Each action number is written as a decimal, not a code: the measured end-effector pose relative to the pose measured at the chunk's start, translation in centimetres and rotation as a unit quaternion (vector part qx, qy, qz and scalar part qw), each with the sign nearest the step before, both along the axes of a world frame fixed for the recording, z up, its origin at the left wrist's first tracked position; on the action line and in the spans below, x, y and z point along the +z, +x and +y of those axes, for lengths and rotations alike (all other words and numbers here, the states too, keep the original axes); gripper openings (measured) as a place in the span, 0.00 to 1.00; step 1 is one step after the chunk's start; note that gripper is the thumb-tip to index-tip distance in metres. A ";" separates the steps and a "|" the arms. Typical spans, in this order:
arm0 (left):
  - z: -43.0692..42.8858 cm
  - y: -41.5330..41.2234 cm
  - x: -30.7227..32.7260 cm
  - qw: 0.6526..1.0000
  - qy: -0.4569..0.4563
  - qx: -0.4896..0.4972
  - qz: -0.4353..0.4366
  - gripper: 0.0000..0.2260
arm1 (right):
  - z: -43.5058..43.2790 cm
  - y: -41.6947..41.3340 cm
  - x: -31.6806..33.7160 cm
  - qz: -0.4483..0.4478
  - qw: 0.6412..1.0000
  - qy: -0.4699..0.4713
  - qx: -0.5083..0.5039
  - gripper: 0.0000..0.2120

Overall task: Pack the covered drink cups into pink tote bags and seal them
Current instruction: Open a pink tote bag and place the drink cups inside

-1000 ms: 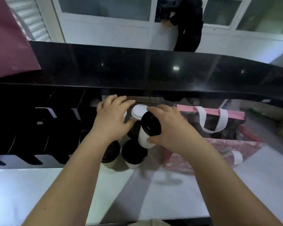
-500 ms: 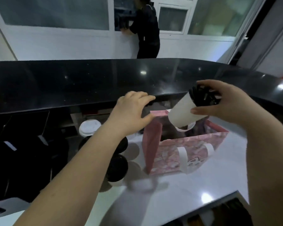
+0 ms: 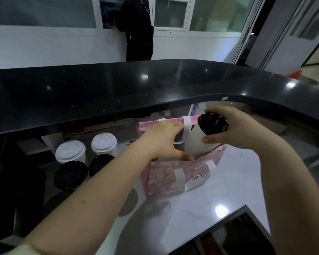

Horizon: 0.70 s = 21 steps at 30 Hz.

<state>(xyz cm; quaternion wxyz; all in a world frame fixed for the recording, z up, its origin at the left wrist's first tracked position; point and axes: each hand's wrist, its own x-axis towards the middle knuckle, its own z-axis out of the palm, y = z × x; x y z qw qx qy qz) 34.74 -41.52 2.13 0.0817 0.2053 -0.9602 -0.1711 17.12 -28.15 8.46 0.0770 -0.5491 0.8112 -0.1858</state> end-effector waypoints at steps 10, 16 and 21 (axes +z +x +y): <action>-0.1 -1.1 -1.5 0.983 0.002 0.032 -0.181 0.65 | -3.7 -0.4 -3.3 0.096 0.987 0.078 0.107 0.41; 0.9 -2.0 -1.9 0.974 -0.034 0.045 -0.217 0.67 | -3.6 -0.6 -6.4 0.157 0.957 0.197 0.144 0.39; 2.9 -2.7 -2.8 0.969 -0.057 0.089 -0.226 0.67 | -3.2 -1.7 -8.3 0.164 0.957 0.200 0.134 0.40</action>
